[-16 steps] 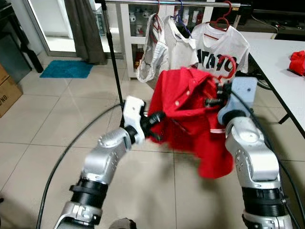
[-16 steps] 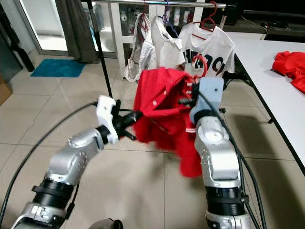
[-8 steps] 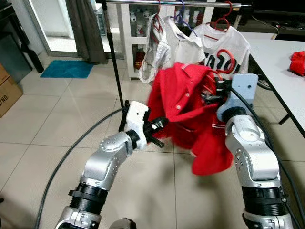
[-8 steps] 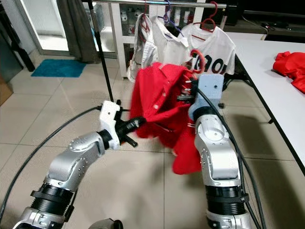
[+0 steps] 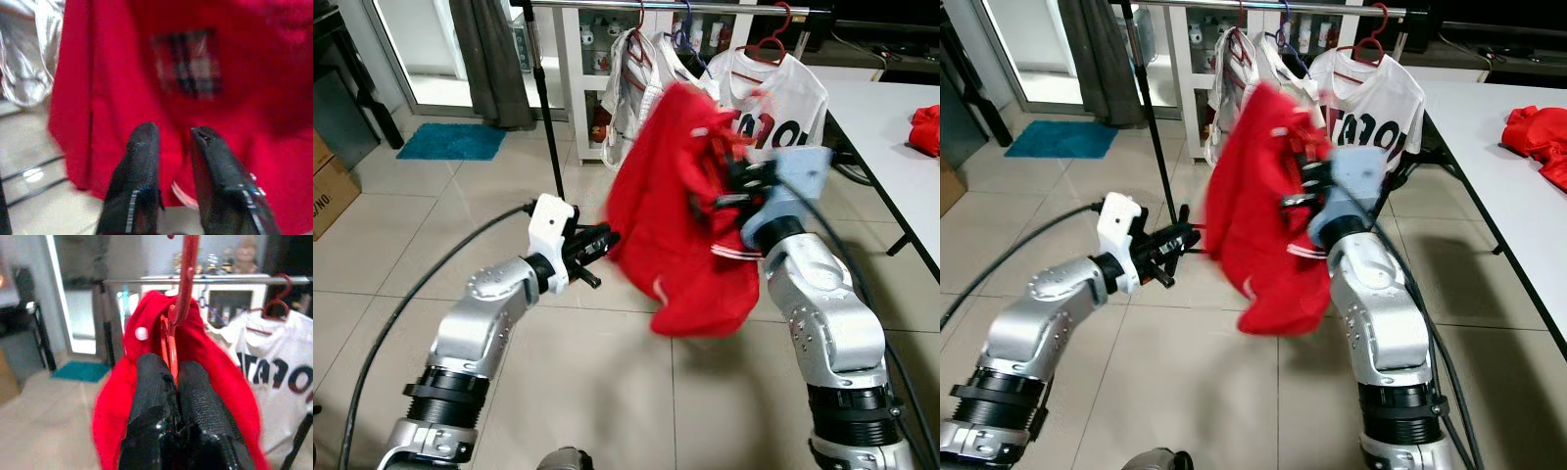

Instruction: Hang hanger

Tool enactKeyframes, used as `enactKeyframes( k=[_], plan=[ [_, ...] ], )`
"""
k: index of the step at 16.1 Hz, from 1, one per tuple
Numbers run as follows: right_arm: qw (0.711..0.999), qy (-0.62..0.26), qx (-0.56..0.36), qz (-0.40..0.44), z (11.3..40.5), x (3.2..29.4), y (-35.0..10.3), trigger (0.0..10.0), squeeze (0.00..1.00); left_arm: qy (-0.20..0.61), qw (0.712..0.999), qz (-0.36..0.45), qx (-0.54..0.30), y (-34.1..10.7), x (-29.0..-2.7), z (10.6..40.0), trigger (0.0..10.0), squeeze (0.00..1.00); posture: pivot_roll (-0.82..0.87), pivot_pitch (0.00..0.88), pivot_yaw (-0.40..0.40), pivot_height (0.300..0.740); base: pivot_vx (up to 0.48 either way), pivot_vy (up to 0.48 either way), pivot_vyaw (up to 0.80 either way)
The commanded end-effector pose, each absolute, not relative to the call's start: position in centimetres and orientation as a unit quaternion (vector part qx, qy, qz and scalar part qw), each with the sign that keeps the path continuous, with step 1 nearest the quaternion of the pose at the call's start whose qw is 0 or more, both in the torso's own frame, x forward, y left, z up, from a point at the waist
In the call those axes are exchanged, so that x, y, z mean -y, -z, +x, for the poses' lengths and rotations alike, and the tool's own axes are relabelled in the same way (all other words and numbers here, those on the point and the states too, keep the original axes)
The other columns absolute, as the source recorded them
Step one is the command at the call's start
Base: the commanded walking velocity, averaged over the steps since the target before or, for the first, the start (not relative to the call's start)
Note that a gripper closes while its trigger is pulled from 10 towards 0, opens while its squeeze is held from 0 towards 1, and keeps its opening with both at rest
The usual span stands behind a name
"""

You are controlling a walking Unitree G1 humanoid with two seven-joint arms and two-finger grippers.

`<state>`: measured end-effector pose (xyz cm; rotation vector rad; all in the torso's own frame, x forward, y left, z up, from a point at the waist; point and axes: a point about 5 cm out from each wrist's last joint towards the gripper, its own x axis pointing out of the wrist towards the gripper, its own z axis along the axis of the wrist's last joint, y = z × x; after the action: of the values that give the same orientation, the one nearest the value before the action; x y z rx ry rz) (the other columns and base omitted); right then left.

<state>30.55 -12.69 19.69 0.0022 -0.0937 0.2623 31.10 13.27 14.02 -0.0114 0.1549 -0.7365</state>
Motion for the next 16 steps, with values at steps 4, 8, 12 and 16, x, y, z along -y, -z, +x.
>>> enactKeyframes(
  k=[4, 8, 12, 16],
  plan=[
    [0.98, -0.177, 0.093, -0.019, 30.0, 11.9, -21.3, 10.0, 0.0, 0.243, 0.97, 0.01, 0.003, -17.6, -17.2, 34.1, 10.0, 1.0, -0.06, 0.0, 0.02, 0.74, 0.0, 0.0, 0.0],
    [0.954, -0.28, 0.104, -0.032, 28.8, 11.5, -21.8, 10.0, 0.0, 0.249, 0.967, 0.042, 0.03, -20.0, -20.6, 35.3, 10.0, 1.0, -0.06, 0.0, 0.015, 0.74, 0.0, 0.0, 0.0],
    [0.915, -0.39, 0.097, 0.014, 26.9, 11.3, -22.4, 10.0, 0.0, 0.294, 0.953, 0.072, 0.006, -19.7, -22.0, 36.1, 10.0, 1.0, -0.06, 0.0, 0.017, 0.74, 0.0, 0.0, 0.0],
    [0.887, -0.452, 0.082, 0.03, 25.7, 11.2, -22.5, 10.0, 0.0, 0.283, 0.955, 0.085, 0.0, -19.8, -22.8, 36.8, 10.0, 0.51, -0.07, 0.0, 0.018, 0.74, 0.0, 0.0, 0.0]
  ],
)
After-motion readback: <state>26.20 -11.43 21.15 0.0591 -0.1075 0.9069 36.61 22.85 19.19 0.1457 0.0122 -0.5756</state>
